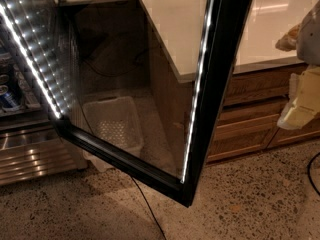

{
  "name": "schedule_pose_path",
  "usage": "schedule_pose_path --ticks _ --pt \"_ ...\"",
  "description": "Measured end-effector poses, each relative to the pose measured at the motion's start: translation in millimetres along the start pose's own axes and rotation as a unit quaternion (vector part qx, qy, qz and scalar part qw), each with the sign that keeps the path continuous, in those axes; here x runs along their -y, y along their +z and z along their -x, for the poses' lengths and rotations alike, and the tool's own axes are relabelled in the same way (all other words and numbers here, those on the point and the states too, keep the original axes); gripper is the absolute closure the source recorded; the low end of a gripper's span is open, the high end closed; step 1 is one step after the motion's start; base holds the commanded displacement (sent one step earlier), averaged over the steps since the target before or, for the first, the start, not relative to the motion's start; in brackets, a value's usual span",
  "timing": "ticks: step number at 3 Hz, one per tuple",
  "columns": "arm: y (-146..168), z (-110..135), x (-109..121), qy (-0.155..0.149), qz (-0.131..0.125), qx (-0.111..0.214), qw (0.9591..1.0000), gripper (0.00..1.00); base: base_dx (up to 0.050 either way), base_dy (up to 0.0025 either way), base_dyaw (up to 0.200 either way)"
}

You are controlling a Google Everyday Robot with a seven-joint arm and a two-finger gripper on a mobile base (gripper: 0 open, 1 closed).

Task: Close right fridge door

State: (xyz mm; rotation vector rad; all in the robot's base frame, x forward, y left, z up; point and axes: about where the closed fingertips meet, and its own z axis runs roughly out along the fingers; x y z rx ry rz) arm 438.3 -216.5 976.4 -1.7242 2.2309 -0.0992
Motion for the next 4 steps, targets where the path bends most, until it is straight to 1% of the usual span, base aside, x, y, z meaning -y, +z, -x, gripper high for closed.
schedule_pose_path --ticks 1,2,4 --pt "0 0 0 0.000 0.000 0.000 1.0000 0.00 0.000 0.00000 0.000" --pt "2 1 3 0.004 -0.006 0.014 0.9999 0.00 0.000 0.00000 0.000" --pt "16 3 16 0.008 -0.019 0.064 0.9977 0.00 0.000 0.00000 0.000"
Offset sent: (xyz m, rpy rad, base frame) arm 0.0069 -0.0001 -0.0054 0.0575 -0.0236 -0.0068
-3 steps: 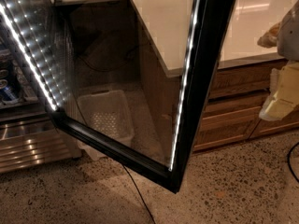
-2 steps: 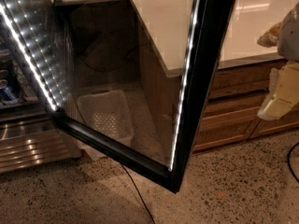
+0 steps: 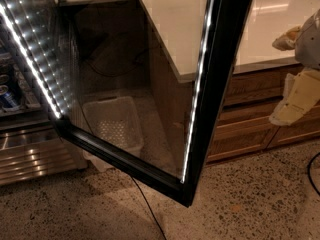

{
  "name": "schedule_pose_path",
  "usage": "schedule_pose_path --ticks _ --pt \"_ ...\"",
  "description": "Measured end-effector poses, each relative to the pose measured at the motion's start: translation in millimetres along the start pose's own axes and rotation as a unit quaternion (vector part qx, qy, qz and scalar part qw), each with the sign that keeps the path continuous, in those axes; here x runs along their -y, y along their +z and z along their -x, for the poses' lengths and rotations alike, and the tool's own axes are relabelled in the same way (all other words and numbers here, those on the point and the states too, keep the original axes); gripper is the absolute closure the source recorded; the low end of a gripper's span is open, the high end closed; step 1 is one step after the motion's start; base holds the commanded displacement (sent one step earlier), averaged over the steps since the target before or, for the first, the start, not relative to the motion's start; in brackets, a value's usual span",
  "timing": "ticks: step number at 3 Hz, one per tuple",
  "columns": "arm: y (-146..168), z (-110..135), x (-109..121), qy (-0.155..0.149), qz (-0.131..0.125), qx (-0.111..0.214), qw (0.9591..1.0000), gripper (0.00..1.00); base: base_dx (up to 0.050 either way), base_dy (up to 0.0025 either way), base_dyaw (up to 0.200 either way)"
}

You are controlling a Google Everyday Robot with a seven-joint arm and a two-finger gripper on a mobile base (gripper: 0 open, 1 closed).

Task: Close right fridge door

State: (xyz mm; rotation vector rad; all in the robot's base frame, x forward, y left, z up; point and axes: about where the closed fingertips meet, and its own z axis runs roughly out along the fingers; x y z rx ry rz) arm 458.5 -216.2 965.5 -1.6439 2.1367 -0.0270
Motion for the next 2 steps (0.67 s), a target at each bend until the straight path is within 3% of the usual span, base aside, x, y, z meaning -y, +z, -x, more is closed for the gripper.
schedule_pose_path --ticks 1,2 --pt "3 -1 11 0.004 -0.023 0.017 0.9996 0.02 0.000 0.00000 0.000" --pt "9 -2 27 0.010 -0.047 0.032 0.9983 0.21 0.000 0.00000 0.000"
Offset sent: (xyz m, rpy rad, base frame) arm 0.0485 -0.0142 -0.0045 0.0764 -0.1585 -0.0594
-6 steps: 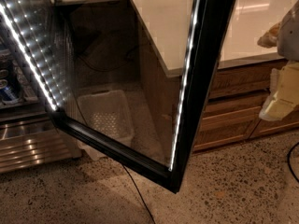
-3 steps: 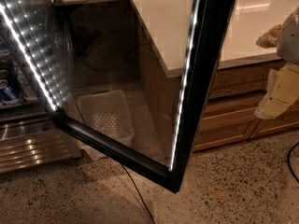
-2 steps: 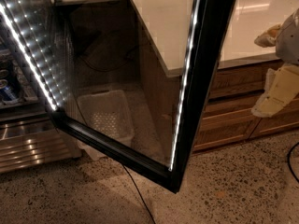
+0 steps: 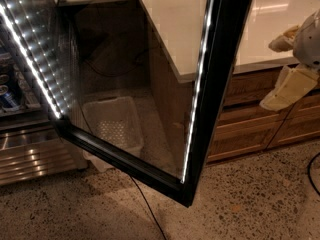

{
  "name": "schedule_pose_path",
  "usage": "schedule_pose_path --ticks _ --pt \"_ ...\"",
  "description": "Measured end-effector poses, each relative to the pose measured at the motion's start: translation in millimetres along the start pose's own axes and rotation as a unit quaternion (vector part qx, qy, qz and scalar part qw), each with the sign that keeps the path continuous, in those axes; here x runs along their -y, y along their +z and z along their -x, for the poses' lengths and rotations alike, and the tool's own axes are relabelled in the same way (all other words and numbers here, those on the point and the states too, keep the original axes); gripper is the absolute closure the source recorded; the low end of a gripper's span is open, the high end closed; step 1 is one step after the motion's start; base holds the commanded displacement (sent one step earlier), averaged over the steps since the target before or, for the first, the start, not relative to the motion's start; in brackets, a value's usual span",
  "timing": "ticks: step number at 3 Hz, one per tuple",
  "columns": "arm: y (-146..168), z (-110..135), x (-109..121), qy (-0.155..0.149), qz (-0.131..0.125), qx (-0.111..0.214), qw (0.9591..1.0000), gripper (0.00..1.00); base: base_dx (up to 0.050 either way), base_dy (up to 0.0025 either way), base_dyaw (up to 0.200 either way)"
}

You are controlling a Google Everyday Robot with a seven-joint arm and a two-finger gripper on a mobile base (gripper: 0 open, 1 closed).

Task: Close right fridge door

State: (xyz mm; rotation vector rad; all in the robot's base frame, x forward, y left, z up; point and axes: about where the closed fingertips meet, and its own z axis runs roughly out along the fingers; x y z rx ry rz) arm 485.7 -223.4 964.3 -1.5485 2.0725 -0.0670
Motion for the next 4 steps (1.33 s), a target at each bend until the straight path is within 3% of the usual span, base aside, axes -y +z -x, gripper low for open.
schedule_pose_path --ticks 3,4 --pt "22 2 35 0.026 -0.050 0.046 0.9974 0.91 0.000 0.00000 0.000" --pt "28 2 45 0.044 -0.071 0.070 0.9940 1.00 0.000 0.00000 0.000"
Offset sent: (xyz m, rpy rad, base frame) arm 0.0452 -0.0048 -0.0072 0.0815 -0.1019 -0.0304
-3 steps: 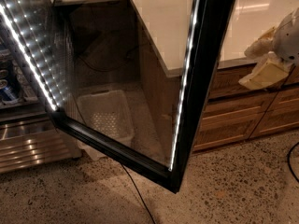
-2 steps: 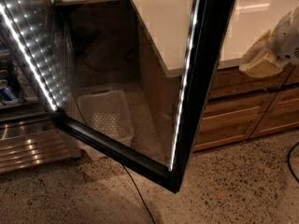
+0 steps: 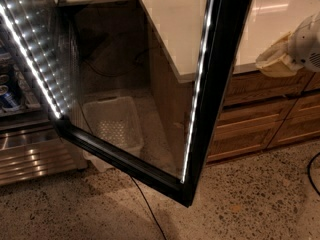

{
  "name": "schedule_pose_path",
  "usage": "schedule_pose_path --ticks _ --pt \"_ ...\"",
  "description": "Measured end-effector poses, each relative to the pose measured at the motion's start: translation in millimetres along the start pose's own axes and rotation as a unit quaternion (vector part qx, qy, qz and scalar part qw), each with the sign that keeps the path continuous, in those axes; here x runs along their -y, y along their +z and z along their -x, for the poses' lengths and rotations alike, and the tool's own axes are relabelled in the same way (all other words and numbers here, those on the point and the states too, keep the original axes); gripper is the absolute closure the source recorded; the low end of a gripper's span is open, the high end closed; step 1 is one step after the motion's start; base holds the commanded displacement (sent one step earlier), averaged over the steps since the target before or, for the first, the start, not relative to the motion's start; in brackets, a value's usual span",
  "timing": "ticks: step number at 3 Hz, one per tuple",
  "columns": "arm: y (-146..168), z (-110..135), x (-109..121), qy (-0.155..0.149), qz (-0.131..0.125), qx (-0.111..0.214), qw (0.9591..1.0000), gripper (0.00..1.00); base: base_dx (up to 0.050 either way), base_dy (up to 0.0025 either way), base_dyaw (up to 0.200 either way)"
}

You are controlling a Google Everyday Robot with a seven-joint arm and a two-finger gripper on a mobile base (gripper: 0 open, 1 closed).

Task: Close right fridge door

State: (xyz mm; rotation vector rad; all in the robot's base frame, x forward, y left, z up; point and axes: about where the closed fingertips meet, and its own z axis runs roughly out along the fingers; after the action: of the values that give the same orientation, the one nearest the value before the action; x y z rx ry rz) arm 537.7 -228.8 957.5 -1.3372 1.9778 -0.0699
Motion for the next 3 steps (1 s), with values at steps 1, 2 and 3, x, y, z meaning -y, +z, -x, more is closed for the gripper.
schedule_pose_path --ticks 1,2,3 --pt "11 5 7 0.012 -0.004 0.030 0.9995 1.00 0.000 0.00000 0.000" --pt "21 19 7 0.005 0.015 0.063 0.9979 1.00 0.000 0.00000 0.000" --pt "27 33 1 -0.008 0.040 0.097 0.9945 1.00 0.000 0.00000 0.000"
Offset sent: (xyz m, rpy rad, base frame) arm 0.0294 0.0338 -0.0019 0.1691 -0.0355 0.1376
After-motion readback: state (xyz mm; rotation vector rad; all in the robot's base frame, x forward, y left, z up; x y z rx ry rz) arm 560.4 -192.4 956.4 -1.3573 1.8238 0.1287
